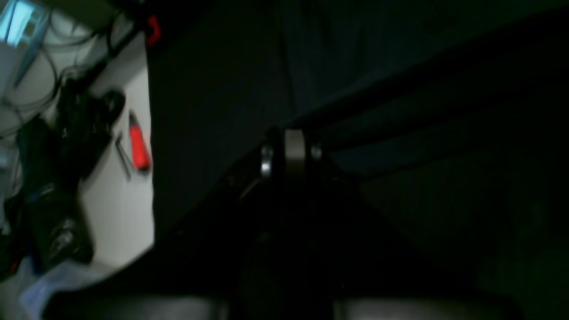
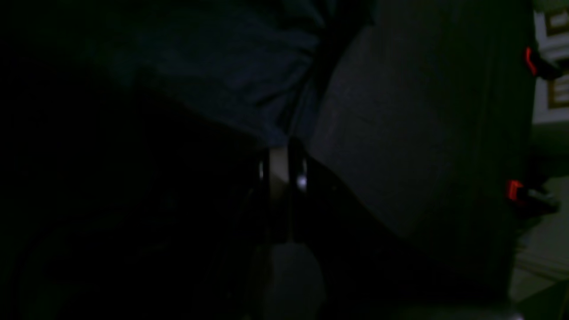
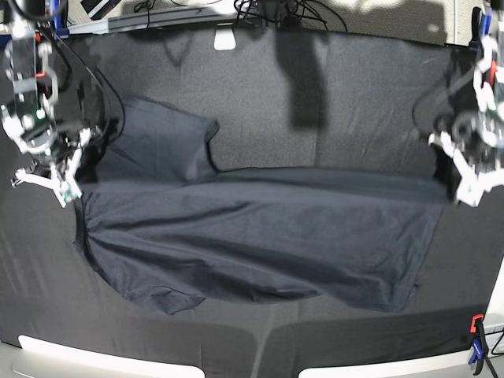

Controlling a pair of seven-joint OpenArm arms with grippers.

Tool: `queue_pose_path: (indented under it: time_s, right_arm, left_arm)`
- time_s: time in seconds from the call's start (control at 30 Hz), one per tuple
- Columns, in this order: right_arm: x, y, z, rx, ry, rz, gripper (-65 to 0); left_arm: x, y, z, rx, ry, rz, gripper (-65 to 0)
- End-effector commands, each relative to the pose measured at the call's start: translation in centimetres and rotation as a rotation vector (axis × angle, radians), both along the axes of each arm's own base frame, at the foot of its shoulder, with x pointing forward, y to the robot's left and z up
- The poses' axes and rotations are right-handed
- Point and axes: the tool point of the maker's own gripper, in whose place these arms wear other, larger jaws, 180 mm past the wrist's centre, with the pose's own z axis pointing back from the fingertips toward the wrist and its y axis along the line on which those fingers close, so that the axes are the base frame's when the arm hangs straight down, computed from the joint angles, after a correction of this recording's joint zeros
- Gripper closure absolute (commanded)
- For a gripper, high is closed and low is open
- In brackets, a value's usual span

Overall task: Layout the t-shirt on the table in an organized manner, then fold the t-shirt properly
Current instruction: 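Fold the grasped shoulder edges over toward the hem with both grippers, then release the shirt with the right gripper and raise it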

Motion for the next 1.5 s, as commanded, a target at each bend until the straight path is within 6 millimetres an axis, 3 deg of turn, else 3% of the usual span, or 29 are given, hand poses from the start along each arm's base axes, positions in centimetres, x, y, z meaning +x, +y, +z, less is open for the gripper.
queue_pose_path:
  time_s: [0.0, 0.1, 0.3, 0.7, 0.97, 1.13, 1.17, 1.3, 1.47]
  right_arm:
    - [1.4, -0.6, 1.9, -0.010, -0.065, -0.005, 0.0]
    - [2.0, -0.1, 2.0, 0.021, -0.081, -0.012, 0.0]
    - [2.9, 0.6, 2.2, 0.048, -0.103, -0.024, 0.0]
    - [5.0, -2.1, 1.3, 0.070, -0.084, -0.113, 0.0]
    - [5.7, -2.6, 0.9, 0.083, -0.060, -0.120, 0.0]
    - [5.7, -3.1, 0.5, 0.085, -0.048, -0.135, 0.0]
    - [5.8, -3.0, 0.6, 0.086, -0.050, -0.134, 0.0]
    - [6.1, -3.1, 1.0, 0.087, -0.062, -0.137, 0.0]
    - [6.5, -3.0, 1.4, 0.091, -0.070, -0.138, 0.0]
  left_arm:
    - [1.2, 0.7, 1.9, -0.004, -0.058, 0.008, 0.0]
    - [2.5, 1.2, 2.1, -0.059, -0.061, 0.026, 0.0]
    - [4.6, 0.8, 0.1, -0.147, -0.025, 0.041, 0.0]
    - [8.4, 2.2, -0.8, -0.241, -0.025, 0.118, 0.0]
    - [10.4, -0.8, -1.2, -0.219, 0.005, 0.034, 0.0]
    - [10.7, -0.1, -0.7, -0.204, 0.000, 0.039, 0.0]
    - [10.7, 0.2, -0.7, -0.191, 0.003, 0.042, -2.2]
    - [10.4, 1.5, -0.9, -0.107, 0.023, 0.052, -23.2]
    - [10.5, 3.4, -0.3, -0.067, 0.018, 0.103, -26.1]
